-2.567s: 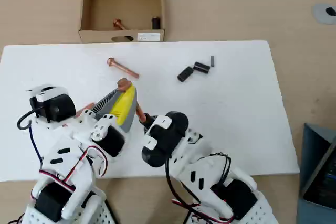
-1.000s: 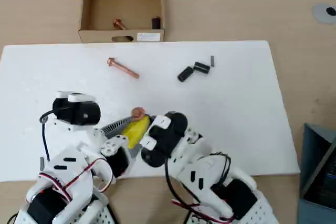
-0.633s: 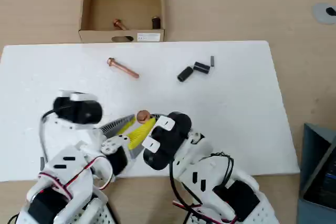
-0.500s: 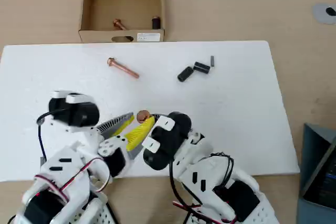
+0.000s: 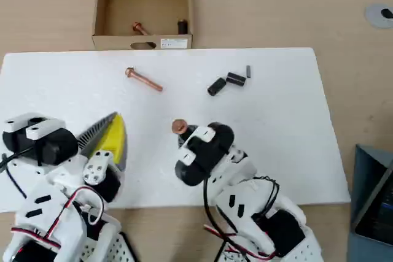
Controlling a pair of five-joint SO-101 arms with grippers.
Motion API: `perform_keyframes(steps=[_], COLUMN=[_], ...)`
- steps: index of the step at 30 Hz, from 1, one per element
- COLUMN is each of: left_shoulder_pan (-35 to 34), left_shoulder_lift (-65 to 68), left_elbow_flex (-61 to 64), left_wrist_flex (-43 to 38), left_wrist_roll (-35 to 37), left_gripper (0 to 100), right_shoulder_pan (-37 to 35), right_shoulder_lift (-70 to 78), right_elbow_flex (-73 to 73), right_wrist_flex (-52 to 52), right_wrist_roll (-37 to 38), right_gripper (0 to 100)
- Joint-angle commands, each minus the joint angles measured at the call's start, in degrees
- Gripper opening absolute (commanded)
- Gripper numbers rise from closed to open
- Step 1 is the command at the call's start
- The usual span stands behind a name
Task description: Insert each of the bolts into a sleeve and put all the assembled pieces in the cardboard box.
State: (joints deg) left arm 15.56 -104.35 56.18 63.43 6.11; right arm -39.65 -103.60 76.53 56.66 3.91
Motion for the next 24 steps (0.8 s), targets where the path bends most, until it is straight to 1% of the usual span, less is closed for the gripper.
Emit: perform_keyframes(steps=[1,5,8,10,13,16,20,24], left_shoulder_pan=[-6.2,-13.3,-16.2,-17.4,-19.1,-19.2,-19.3,-19.2], left_shoulder_lift=[0.0,0.0,0.0,0.0,0.0,0.0,0.0,0.0], left_elbow_flex=[-0.7,5.6,11.2,15.9,21.1,25.2,30.3,33.4], left_wrist_flex=[2.6,7.9,11.3,12.1,11.2,9.4,6.2,5.4], left_wrist_roll=[-1.1,-2.5,-2.4,-2.5,-2.6,-5.8,-8.3,-8.6], left_gripper=[0,0,0,0,0,0,0,0], right_shoulder_pan=[4.0,11.2,17.4,19.7,20.6,20.6,20.7,20.5], right_shoulder_lift=[-5.6,-5.5,-5.1,-5.2,-4.6,-0.4,10.7,24.4], right_elbow_flex=[-4.4,-4.8,-4.8,-5.7,-10.7,-15.7,-24.4,-33.1], right_wrist_flex=[-1.4,-1.3,0.7,2.6,5.2,7.3,7.2,6.9], right_wrist_roll=[-0.1,-0.2,-0.3,-0.9,-4.8,-6.6,-9.8,-10.4], right_gripper=[0.9,0.9,0.9,0.9,0.9,0.9,0.9,0.9])
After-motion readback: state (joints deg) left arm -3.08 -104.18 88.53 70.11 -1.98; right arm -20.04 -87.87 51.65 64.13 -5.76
